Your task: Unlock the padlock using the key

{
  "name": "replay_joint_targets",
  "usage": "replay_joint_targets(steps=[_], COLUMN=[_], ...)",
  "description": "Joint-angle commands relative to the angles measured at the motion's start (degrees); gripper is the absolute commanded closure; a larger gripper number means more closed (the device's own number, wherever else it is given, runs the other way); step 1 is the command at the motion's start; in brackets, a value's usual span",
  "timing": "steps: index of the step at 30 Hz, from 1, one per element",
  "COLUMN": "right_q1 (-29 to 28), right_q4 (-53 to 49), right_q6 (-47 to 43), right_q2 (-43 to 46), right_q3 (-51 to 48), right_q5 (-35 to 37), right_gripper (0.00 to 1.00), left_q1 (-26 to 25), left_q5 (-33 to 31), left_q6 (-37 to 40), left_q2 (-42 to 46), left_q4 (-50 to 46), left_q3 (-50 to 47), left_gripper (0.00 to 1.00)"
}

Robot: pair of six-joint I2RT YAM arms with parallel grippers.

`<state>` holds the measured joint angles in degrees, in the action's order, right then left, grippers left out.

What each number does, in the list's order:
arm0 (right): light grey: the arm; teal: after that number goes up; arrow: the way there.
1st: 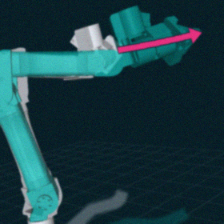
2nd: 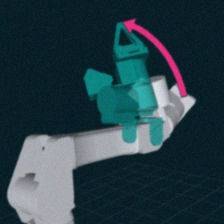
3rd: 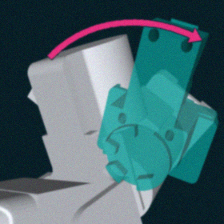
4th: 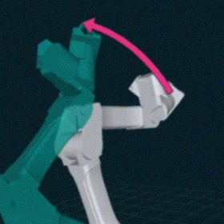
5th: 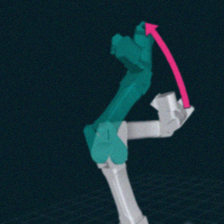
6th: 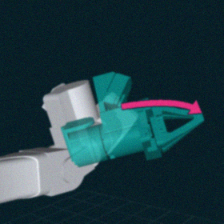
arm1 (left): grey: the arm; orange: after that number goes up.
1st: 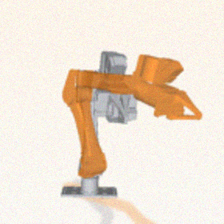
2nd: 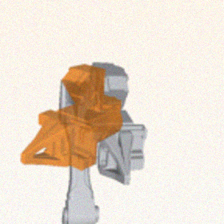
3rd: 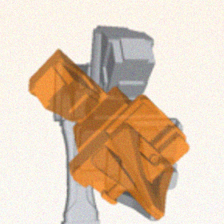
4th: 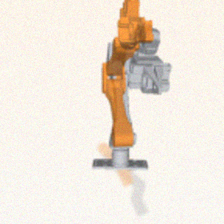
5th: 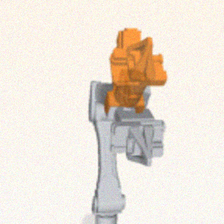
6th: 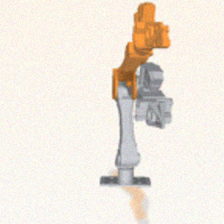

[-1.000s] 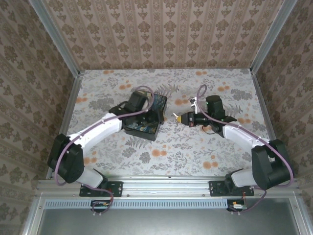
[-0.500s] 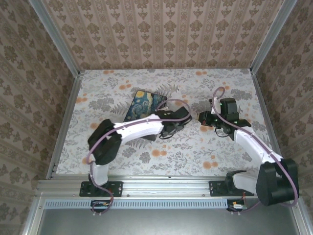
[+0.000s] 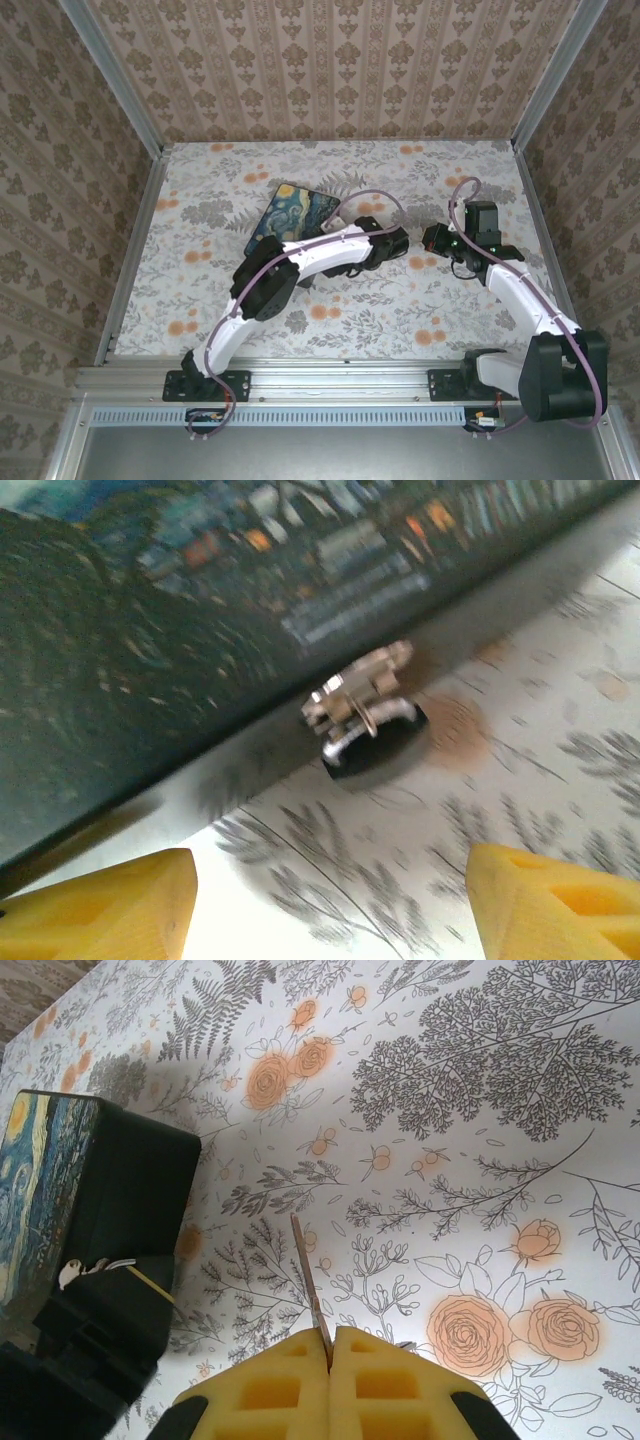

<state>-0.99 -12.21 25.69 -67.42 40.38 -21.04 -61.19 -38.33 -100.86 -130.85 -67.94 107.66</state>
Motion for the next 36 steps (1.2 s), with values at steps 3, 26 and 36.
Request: replay_joint_targets(steps=[3,26,36], right_q1=[0.0,-7.6,-8.4], right_q4=[1.0,0.8,1.6], right_q6=[1.2,3.0,3.1], right_q2=[-2.4,-6.1,-7.3], right_q3=[0.4,4.9,5.5], right_q5=[-2.7,-1.5,-2.2], right_gripper=[1.0,1.0,1.0], left_q1=[3.1,12.2,14.3], left_q5=[-4.0,10.3,8.2], left_q6=[1.7,24.2,27.8], left_q2=[10.1,18.3,15.3], left_q4=[-4.8,18.9,21.9], left_q3=[-9.8,-29.8,-29.1], left_gripper=[0.26,0.22,0.28])
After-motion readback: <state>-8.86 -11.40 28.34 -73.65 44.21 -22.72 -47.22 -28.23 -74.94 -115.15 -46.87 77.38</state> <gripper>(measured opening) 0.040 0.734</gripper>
